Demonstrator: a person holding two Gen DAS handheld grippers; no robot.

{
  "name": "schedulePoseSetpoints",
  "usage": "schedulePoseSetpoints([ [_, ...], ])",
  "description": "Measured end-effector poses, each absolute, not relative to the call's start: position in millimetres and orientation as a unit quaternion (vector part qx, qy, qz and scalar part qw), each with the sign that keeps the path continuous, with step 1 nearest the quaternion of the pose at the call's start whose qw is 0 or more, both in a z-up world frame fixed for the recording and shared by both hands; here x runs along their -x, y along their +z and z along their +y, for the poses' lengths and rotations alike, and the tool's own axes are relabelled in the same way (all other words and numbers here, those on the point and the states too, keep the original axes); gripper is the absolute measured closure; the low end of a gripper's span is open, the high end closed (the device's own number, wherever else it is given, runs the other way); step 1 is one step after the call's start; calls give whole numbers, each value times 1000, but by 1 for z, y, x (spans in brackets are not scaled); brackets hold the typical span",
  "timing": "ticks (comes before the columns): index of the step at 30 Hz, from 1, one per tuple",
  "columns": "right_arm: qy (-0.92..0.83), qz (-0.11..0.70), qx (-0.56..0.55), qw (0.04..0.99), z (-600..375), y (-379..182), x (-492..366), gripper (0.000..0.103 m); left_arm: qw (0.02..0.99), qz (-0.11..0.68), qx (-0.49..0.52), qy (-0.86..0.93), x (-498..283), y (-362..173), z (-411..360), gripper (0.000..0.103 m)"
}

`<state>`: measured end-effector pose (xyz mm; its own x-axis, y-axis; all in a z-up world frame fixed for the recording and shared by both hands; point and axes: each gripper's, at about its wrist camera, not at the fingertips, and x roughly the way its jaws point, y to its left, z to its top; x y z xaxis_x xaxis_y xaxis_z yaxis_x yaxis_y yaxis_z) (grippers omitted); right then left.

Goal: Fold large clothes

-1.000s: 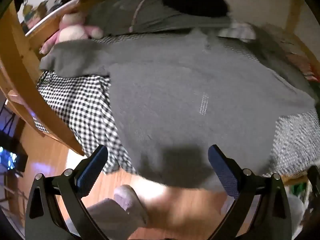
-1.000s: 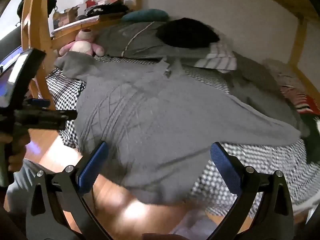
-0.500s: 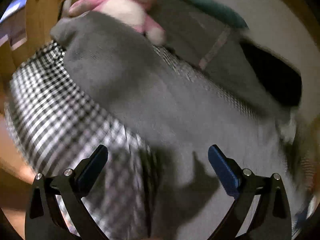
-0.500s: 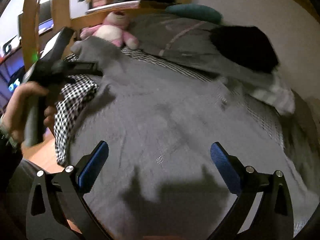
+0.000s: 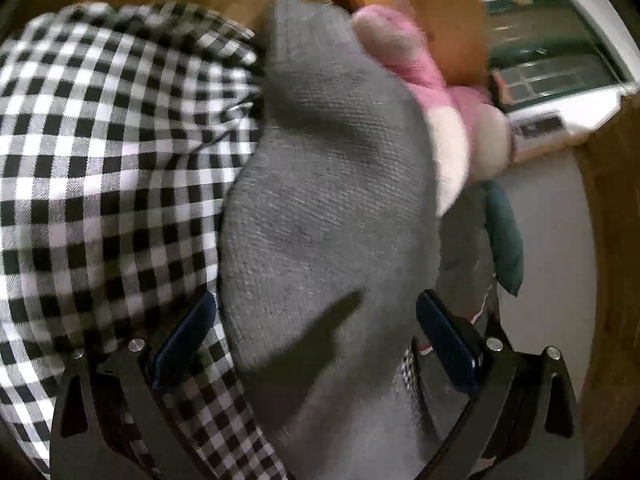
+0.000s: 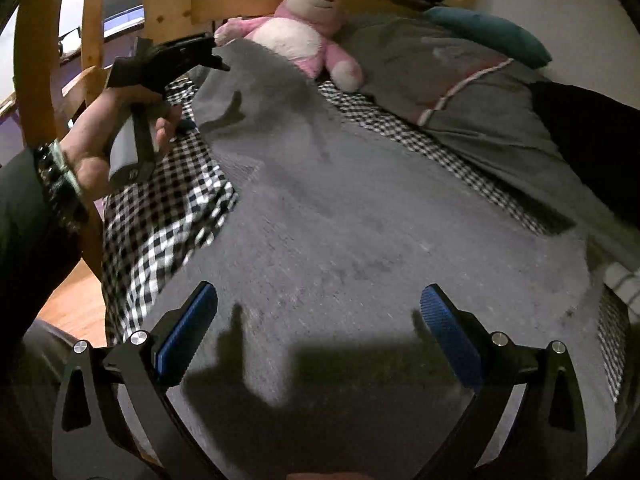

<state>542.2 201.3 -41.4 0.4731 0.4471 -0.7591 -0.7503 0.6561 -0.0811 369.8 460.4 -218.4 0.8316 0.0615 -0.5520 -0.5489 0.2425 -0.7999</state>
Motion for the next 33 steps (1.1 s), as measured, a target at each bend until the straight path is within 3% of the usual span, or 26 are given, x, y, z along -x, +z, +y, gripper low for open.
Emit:
schedulePoseSetpoints([
  [5,373,370,207,825,224,-57,-546,3,734,93,625,248,-368,-220,476,4],
  [8,376,375,213,820,232,-62,-545,3,732,62,630,252,-386,-219,491,4],
  [11,383,366,225,817,230,-63,-543,3,740,52,630,230,-400,-222,490,5],
  [13,383,357,216,824,226,-58,-548,3,753,85,612,227,-419,-216,490,8],
  [14,379,354,202,830,222,-53,-553,3,758,87,610,214,-429,-211,494,30],
  [15,376,352,185,837,218,-47,-560,3,759,75,620,185,-428,-213,498,44],
  [16,373,351,174,841,215,-44,-565,3,762,77,615,187,-430,-209,495,45],
  [19,354,344,121,861,196,-22,-586,3,807,86,551,191,-439,-181,482,64],
  [21,350,335,94,870,184,-3,-598,3,847,100,488,186,-453,-157,464,77],
  [26,414,348,1,841,171,66,-656,3,932,160,271,181,-499,-111,365,82],
  [30,438,434,34,787,232,100,-723,3,955,239,20,174,-538,-130,255,83],
  [33,421,504,69,751,266,91,-756,3,914,320,-200,150,-578,-169,169,83],
])
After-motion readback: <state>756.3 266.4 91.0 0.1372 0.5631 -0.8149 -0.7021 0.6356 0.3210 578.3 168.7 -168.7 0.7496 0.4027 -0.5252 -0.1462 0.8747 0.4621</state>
